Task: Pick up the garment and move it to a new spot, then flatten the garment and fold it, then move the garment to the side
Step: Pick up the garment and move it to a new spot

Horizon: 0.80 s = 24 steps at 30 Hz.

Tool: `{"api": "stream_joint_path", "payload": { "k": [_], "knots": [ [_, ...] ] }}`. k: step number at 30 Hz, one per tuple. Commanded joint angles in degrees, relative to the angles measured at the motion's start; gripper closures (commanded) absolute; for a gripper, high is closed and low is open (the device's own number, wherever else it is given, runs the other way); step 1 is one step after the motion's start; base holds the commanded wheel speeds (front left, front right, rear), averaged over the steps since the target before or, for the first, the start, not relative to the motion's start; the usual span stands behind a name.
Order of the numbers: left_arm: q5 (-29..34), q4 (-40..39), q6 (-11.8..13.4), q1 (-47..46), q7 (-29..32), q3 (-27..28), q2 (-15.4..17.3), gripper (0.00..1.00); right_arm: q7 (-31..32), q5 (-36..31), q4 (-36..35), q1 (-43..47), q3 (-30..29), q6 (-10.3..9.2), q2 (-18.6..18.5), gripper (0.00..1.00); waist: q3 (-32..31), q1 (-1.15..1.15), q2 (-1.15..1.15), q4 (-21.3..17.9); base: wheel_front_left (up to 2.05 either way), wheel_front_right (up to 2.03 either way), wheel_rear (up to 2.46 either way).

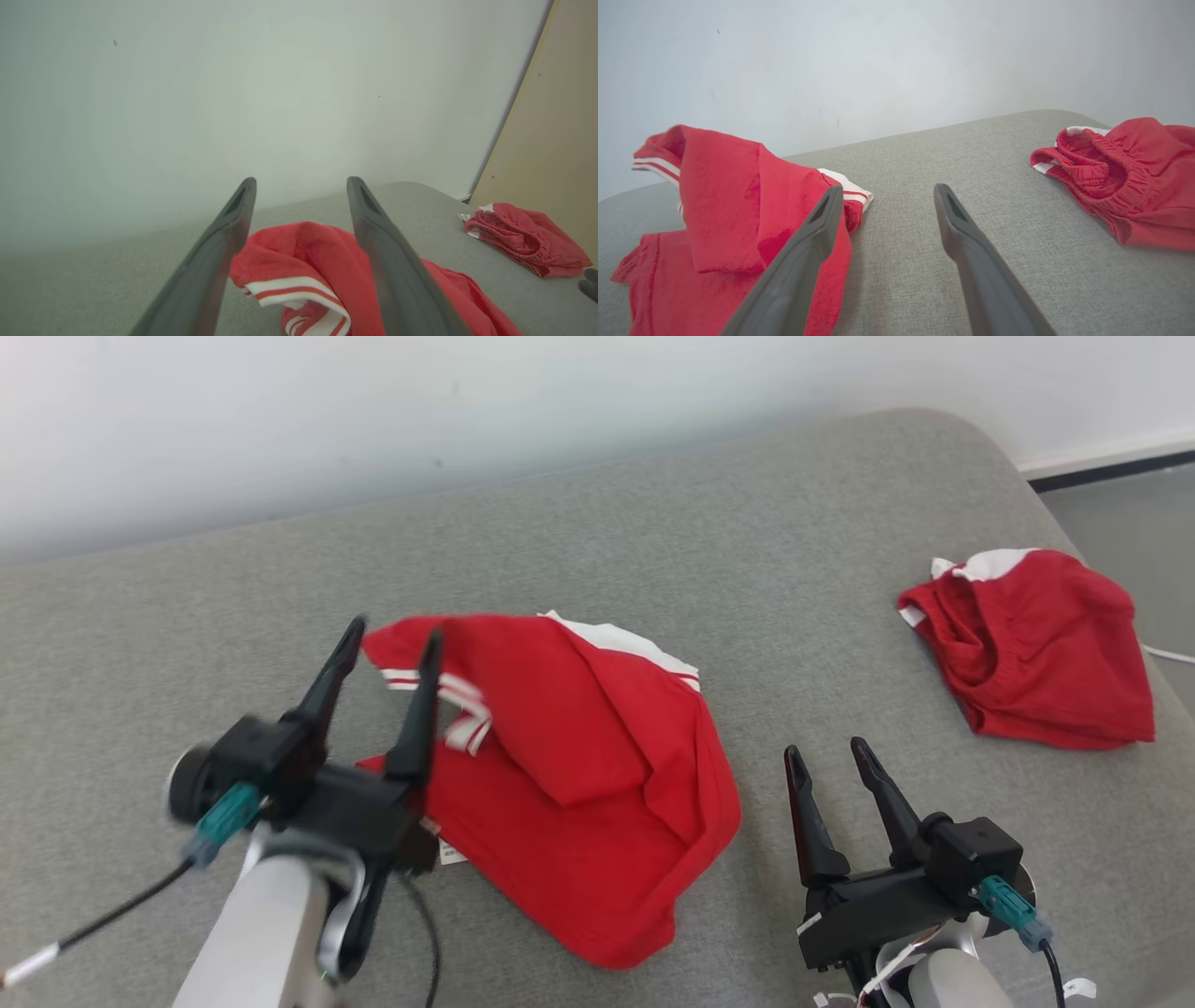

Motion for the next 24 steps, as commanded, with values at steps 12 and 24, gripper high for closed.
{"api": "stream_joint_path", "payload": {
  "k": [12, 24],
  "knots": [
    [7.2, -5.7, 0.1, 18.9, -0.2, 15.5, -2.8, 0.0, 0.0, -1.3, 0.6, 2.9, -0.8, 0.01, 0.1, 0.0, -5.1, 0.0, 0.0, 5.0, 0.0, 0.0, 0.0],
    [12.4, -10.9, 0.1, 30.6, -0.2, 22.6, -5.6, 0.0, 0.0, -2.0, 1.9, 5.6, -0.8, 0.01, 0.1, 0.0, -8.3, 0.0, 0.0, 8.1, 0.0, 0.0, 0.0]
  ]
}}
